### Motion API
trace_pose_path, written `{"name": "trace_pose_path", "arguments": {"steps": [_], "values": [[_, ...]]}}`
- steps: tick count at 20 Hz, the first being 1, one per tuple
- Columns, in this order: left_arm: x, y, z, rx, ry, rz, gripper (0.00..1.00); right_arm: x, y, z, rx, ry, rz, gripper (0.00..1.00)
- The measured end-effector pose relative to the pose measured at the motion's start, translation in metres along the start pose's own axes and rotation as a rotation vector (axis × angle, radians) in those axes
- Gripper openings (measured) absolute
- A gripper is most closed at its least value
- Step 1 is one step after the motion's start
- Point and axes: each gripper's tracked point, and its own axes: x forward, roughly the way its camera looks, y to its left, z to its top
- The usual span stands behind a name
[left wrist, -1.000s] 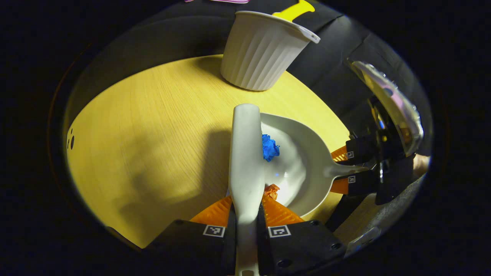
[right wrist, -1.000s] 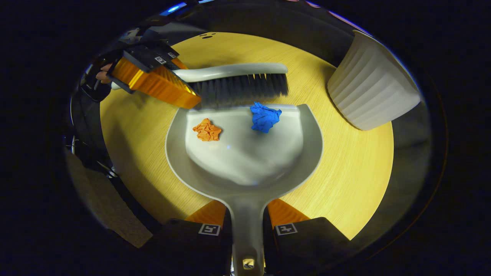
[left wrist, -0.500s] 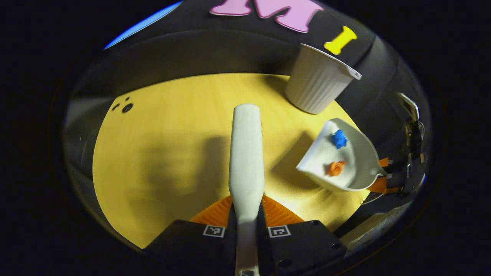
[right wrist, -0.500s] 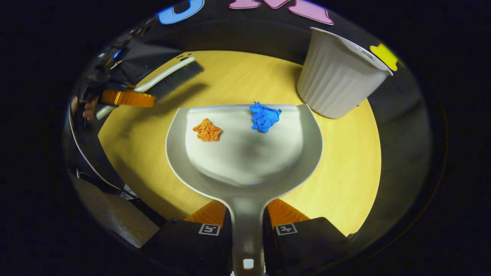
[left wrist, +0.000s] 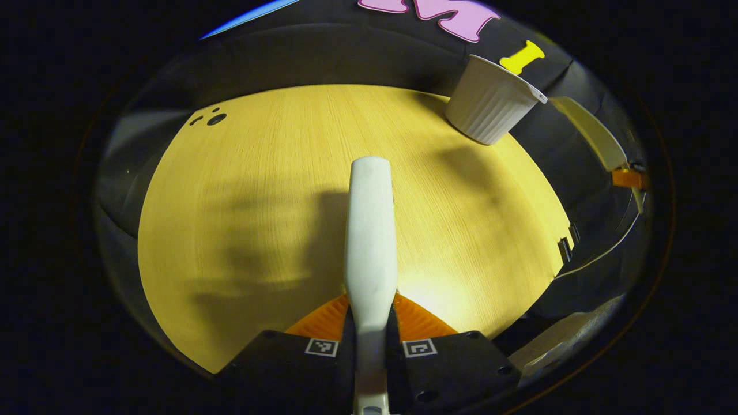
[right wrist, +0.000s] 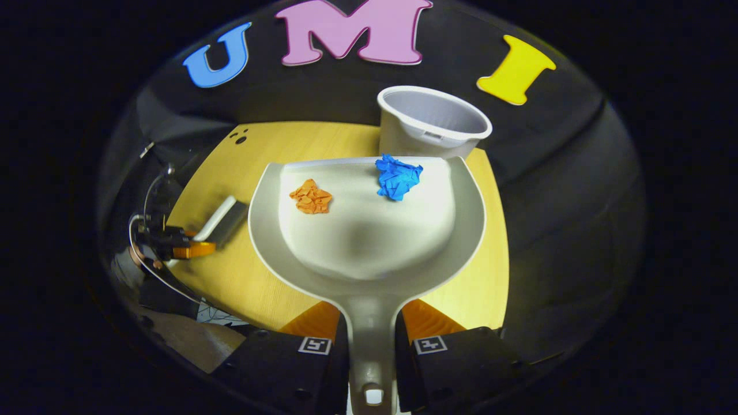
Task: Pick up the small broom and dustpan from the desktop, sweep the trash into the dustpan with the broom, and then empty the trash into the garbage bin.
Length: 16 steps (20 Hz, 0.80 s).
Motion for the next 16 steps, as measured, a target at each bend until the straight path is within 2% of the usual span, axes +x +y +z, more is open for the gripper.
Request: {"name": "trace_pose_path", "arguments": {"steps": [3,4,9,12,16], "values": [[-0.001,-0.002,-0.004,0.009,0.0,-0.009,0.25,-0.014,-0.037,0.04,0.025,-0.042,-0.066,0.42],[-0.001,-0.003,-0.004,0.013,0.002,-0.011,0.27,-0.015,-0.05,0.053,0.029,-0.049,-0.084,0.37],[-0.002,-0.004,-0.002,0.029,-0.007,-0.01,0.27,-0.009,-0.089,0.1,0.052,-0.071,-0.158,0.37],[-0.001,-0.005,-0.005,0.002,-0.005,-0.02,0.26,0.007,-0.117,0.126,0.033,-0.046,-0.201,0.37],[-0.001,-0.004,-0.009,-0.005,-0.007,-0.002,0.26,0.027,-0.149,0.137,-0.036,0.064,-0.273,0.37]]}}
